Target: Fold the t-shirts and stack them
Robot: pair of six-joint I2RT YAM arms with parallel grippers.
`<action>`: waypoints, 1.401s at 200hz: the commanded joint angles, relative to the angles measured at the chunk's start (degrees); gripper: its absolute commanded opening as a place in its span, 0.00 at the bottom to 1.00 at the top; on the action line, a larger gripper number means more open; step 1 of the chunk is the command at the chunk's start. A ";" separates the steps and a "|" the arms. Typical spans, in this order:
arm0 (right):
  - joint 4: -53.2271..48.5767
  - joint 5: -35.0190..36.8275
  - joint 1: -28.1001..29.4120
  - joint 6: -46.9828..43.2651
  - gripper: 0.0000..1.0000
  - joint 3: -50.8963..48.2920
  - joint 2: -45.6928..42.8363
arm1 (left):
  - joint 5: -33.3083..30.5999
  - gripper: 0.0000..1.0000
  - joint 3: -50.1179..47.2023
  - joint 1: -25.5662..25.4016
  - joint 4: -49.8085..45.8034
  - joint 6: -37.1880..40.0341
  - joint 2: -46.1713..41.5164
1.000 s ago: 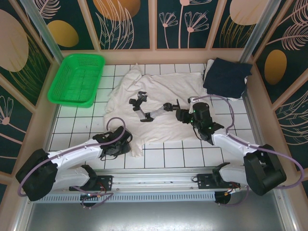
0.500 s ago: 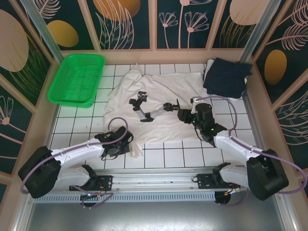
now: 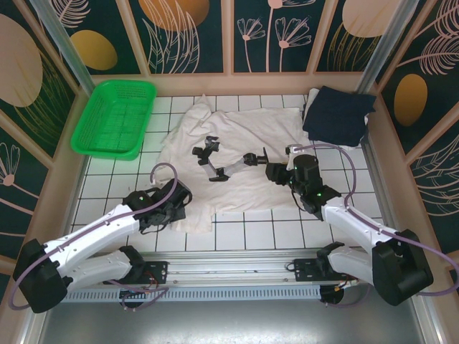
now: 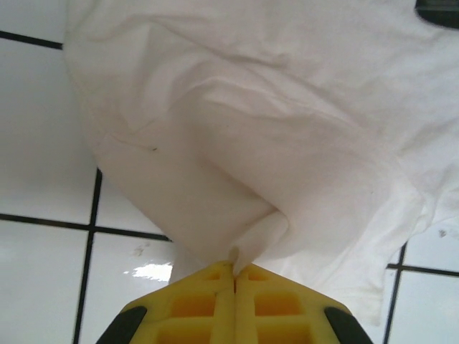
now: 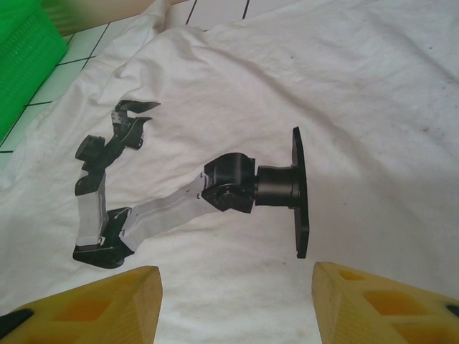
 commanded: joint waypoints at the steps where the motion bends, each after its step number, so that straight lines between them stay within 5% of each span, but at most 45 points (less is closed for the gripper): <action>1: -0.19 -0.89 -0.37 0.58 0.58 -0.63 -0.95 | 0.15 0.00 1.86 -0.27 -7.77 1.77 -0.38; 49: 1.40 -4.66 0.43 0.18 0.57 -0.60 -0.70 | -0.18 0.00 5.60 -0.29 -9.94 2.63 -4.16; 62: 2.61 -5.22 1.71 -0.82 0.57 -0.73 -0.38 | 0.63 0.13 6.02 -0.22 -9.40 3.30 -4.91; 84: 4.42 -5.31 4.23 -2.48 0.57 -0.63 1.18 | -0.38 0.52 7.05 -0.22 -8.62 3.80 -6.11; 109: 5.28 -5.05 6.44 -3.15 0.57 0.05 3.61 | -2.61 0.70 7.18 -0.28 -3.52 4.51 -5.63; 139: 9.02 -6.04 11.26 -4.40 0.58 0.14 7.09 | -5.63 0.74 7.12 0.63 8.73 8.18 4.53; 181: 6.47 1.02 14.13 -0.38 0.61 1.90 13.17 | -4.86 0.77 14.04 11.05 25.07 15.41 26.04; 231: -0.55 9.11 14.12 7.27 0.63 2.78 19.29 | -1.41 0.74 35.23 18.97 27.99 20.02 55.26; 280: -2.81 9.88 14.10 9.28 0.63 4.16 23.72 | 1.06 0.72 40.92 23.77 29.90 20.11 64.50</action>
